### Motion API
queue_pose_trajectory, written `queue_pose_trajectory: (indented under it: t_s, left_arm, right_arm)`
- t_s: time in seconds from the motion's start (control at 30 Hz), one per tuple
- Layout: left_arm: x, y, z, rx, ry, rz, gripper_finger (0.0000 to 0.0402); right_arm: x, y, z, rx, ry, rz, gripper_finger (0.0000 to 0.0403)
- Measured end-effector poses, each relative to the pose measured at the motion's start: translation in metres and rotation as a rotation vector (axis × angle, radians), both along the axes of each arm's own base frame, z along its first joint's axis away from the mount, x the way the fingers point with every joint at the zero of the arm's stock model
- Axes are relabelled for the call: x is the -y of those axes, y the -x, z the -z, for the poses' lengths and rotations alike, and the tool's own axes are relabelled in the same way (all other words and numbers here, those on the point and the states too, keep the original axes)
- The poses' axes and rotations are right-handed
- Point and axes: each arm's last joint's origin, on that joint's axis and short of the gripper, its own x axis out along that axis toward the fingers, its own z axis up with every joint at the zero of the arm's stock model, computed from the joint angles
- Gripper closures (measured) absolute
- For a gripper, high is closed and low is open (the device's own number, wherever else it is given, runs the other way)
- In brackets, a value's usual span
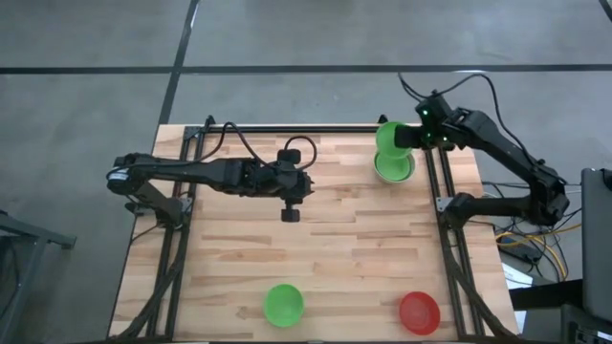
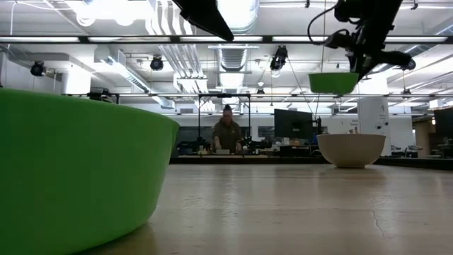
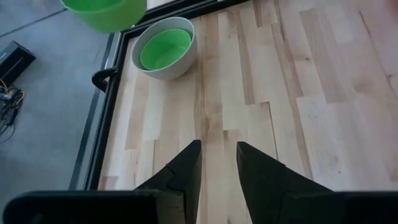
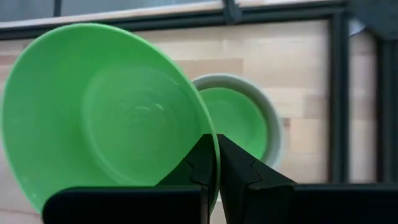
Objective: Nest bowls inside each other
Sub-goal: Stack the top green bowl on top of the green bowl
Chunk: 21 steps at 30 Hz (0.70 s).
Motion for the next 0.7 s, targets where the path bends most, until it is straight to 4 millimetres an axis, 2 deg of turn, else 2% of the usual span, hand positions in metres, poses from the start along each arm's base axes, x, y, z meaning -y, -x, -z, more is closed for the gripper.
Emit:
queue_pose_trajectory:
  t_s: [0.13, 0.4, 0.7]
  left_arm:
    - [0.000, -0.002, -0.001, 0.033, 0.001, 0.001, 0.0296]
    - [-0.008, 0.003, -0.008, 0.064, -0.017, -0.010, 0.0296]
    - [-0.019, 0.025, -0.033, 0.149, -0.020, -0.047, 0.0296]
  right_arm:
    - [0.007, -0.002, 0.020, 0.044, -0.029, -0.015, 0.0394]
    - [0.008, 0.009, 0.059, -0.028, -0.117, 0.042, 0.0394]
    - [0.009, 0.015, 0.075, -0.050, -0.151, 0.083, 0.0394]
